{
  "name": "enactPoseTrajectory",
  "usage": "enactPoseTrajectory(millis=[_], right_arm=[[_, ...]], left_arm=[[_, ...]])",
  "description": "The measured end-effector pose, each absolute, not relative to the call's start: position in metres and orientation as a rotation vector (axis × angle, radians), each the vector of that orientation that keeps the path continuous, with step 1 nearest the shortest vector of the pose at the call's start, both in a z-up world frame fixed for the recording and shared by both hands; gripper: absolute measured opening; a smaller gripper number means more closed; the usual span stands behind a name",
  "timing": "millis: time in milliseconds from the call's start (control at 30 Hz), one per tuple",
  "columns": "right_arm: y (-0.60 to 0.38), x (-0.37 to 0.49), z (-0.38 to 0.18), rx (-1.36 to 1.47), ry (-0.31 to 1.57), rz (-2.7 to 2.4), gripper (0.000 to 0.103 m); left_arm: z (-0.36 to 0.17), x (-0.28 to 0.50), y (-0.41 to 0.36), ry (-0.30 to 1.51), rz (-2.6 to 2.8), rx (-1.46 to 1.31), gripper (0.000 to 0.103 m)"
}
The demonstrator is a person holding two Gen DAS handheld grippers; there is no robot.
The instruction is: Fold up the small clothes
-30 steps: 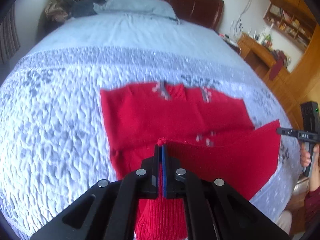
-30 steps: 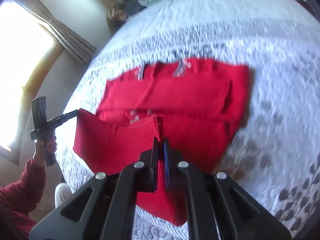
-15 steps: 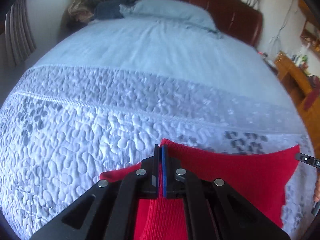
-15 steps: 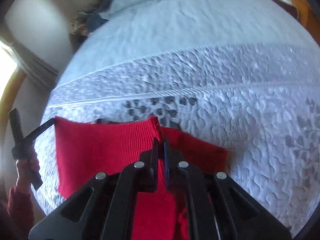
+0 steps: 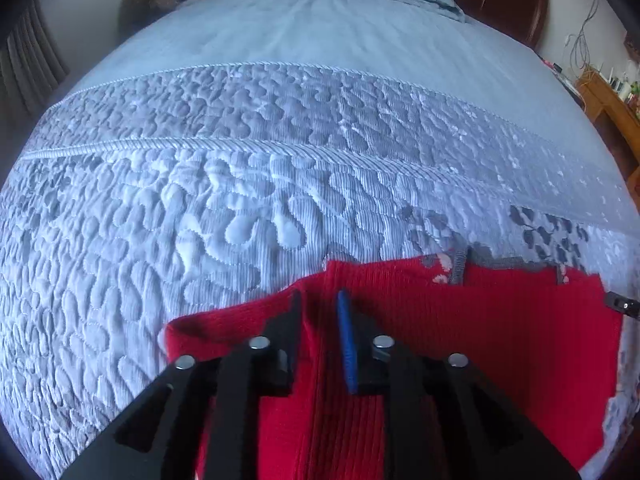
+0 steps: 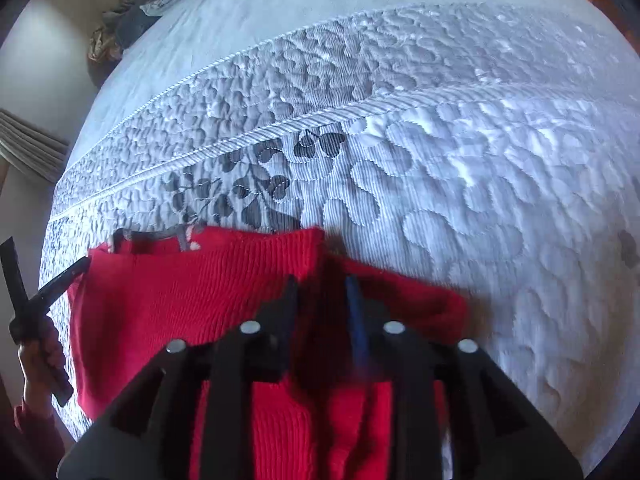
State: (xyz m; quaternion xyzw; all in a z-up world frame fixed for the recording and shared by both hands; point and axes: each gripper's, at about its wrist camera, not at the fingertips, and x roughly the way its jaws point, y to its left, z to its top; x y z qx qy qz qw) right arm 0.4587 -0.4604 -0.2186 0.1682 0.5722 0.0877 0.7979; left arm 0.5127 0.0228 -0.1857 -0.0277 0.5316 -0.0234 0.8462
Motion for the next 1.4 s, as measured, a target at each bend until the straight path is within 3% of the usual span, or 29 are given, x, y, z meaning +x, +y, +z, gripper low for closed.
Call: enactPoseTrajectory(millis=[100,167,333,400,433,467,500,700,833,900,933,967,1033,1100,1200,1400], right_arm=[[-0.466,0.429,-0.195,0.35,1.208,0.247,0.032],[-0.467,0.386,-0.183,0.338,1.213,0.327,0.048],[-0.453,0.304,-0.202,0.301,1.314,0.43,0.052],[-0.449,0.29,-0.212,0.291,1.343,0.427,0.045],[-0.447,0.286,-0.216,0.299,1.346,0.434,0.032],[-0.445,0.284,-0.217,0.315,1.353,0.442,0.013],[-0.442,0.283,-0.219,0.332,1.367,0.455,0.003],[-0.447,0.262,-0.184,0.313,1.282,0.463,0.003],[-0.452,0.252,-0.219,0.29,1.405,0.41,0.004],[-0.454,0.253,-0.219,0.339,1.38,0.428,0.009],[-0.458,0.253,-0.212,0.367,1.357,0.436,0.018],[-0.461,0.253,-0.207,0.383,1.339,0.439,0.04],[-0.469,0.253,-0.194,0.399,1.297,0.422,0.055],[-0.476,0.254,-0.19,0.4,1.296,0.396,0.055],[-0.48,0.259,-0.198,0.405,1.331,0.36,0.063],[-0.464,0.266,-0.227,0.424,1.371,0.373,0.062]], left_arm=[[-0.156,0.47,0.039,1.11,-0.071,-0.078,0.053],[-0.146,0.432,0.049,1.114,-0.11,-0.071,0.061],[-0.158,0.343,0.063,1.18,-0.115,-0.033,0.063],[-0.168,0.326,0.064,1.2,-0.115,-0.026,0.063],[-0.174,0.319,0.062,1.209,-0.112,-0.015,0.063],[-0.178,0.315,0.06,1.218,-0.105,-0.014,0.063],[-0.182,0.313,0.06,1.23,-0.107,-0.021,0.063],[-0.185,0.303,0.066,1.23,-0.096,-0.063,0.063],[-0.183,0.305,0.068,1.236,-0.09,-0.074,0.063],[-0.177,0.304,0.069,1.232,-0.106,-0.113,0.063],[-0.172,0.304,0.072,1.229,-0.121,-0.143,0.064],[-0.169,0.304,0.075,1.225,-0.126,-0.162,0.07],[-0.165,0.305,0.082,1.226,-0.116,-0.173,0.073],[-0.166,0.308,0.084,1.236,-0.108,-0.168,0.074],[-0.177,0.315,0.08,1.279,-0.098,-0.15,0.077],[-0.201,0.329,0.061,1.317,-0.066,-0.09,0.086]])
